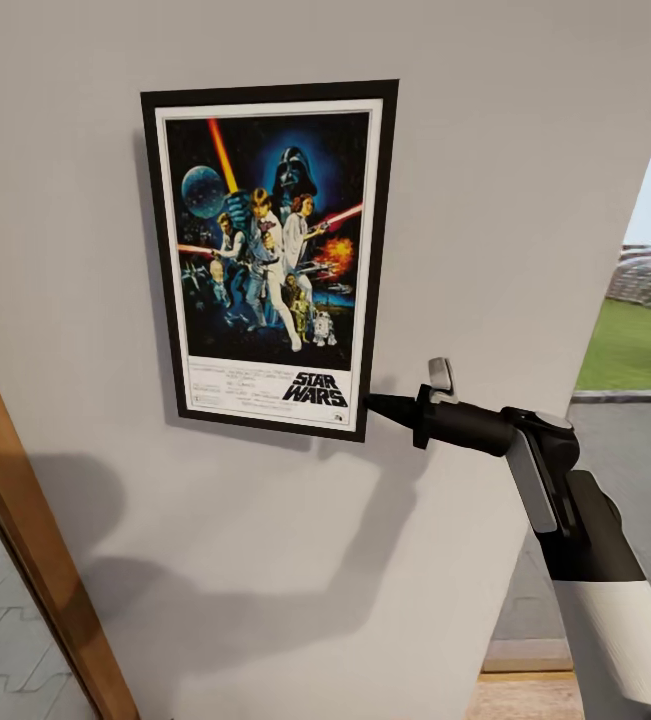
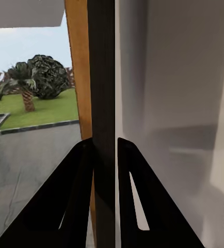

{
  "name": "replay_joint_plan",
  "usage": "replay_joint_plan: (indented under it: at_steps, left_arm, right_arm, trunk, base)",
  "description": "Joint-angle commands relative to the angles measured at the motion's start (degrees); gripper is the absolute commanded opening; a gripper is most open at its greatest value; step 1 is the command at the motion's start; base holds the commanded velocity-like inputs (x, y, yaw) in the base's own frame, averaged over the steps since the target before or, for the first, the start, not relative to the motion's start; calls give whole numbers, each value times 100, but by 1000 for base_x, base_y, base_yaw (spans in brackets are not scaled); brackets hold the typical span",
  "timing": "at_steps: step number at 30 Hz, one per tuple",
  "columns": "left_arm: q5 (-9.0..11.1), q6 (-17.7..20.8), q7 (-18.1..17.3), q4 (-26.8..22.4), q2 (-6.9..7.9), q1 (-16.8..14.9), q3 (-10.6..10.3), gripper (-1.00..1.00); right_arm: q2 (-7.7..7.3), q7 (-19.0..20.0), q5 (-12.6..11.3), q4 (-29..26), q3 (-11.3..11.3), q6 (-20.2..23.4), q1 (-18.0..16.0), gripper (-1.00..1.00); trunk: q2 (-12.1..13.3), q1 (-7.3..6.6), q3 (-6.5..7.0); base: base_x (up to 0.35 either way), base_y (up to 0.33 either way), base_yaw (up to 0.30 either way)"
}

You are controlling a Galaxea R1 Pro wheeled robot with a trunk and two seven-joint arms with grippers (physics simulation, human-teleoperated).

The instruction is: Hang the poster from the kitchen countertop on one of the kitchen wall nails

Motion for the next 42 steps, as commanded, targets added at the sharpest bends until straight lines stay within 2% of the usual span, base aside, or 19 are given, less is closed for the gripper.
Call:
replay_joint_plan:
  at_steps: [1,11,20,42]
  left_arm:
    - [33,-58,-1,-2,1,-1,-48,100]
    - [33,-58,-1,-2,1,-1,-48,100]
    - [33,-58,-1,-2,1,-1,-48,100]
    - [33,-58,-2,-2,5,8,-49,100]
  right_arm:
    - [-5,-3,-49,2,8,55,-2,-100]
    - [-5,-4,-45,2,10,55,-2,-100]
    - [-5,-3,-44,2,10,55,-2,-100]
    - [-5,-29,-9,2,19,64,15,-100]
  trunk:
    - [-4,2,-3]
    - [-4,2,-3]
    - [-4,2,-3]
    - [-4,2,-3]
  base:
    - [13,0,0]
    - [2,0,0]
    - [146,0,0]
    - [5,0,0]
